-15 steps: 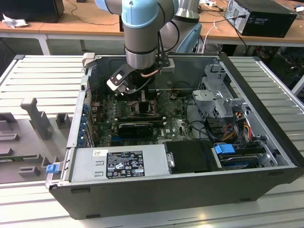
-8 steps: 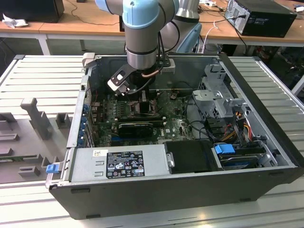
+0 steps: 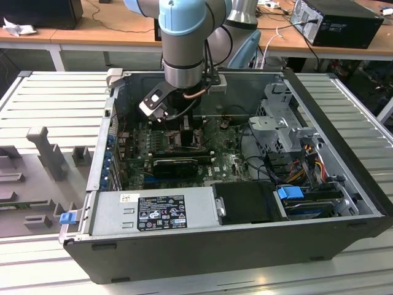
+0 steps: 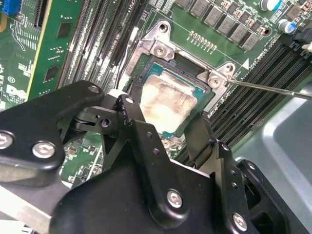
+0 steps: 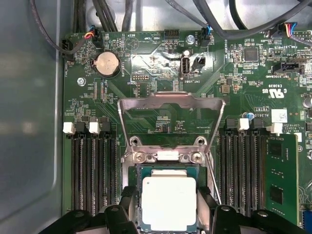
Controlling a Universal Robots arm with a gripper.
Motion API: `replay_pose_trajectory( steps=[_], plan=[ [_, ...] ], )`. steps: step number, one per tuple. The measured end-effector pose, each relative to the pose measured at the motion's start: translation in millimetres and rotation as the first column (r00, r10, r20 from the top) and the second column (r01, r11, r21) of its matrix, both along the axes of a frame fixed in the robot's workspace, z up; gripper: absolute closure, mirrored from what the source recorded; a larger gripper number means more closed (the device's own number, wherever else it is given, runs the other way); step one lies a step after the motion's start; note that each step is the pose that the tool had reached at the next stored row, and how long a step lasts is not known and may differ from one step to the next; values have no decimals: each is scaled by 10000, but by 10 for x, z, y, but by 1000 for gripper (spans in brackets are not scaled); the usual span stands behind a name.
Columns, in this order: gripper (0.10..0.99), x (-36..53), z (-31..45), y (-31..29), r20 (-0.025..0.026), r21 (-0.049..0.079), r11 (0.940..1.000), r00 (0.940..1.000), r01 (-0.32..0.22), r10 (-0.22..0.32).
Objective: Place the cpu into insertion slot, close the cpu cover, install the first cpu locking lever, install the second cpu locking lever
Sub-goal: 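Place the cpu into insertion slot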
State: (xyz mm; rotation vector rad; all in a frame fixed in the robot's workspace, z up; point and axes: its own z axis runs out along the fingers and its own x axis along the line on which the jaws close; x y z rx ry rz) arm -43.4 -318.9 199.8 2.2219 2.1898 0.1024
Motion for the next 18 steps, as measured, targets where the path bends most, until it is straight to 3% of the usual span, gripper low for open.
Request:
replay_pose_trajectory(
  steps=[7,13,14,15,18],
  plan=[
    [471,5,8,3,-1,15,10000,10000,0,0],
    [471,5,131,3,-14,3,10000,10000,0,0],
    [553,5,142,3,-17,1,10000,10000,0,1],
    [553,5,144,3,-18,2,10000,10000,-1,1],
    [737,5,154,3,-21,1,10000,10000,-1,1]
  ],
)
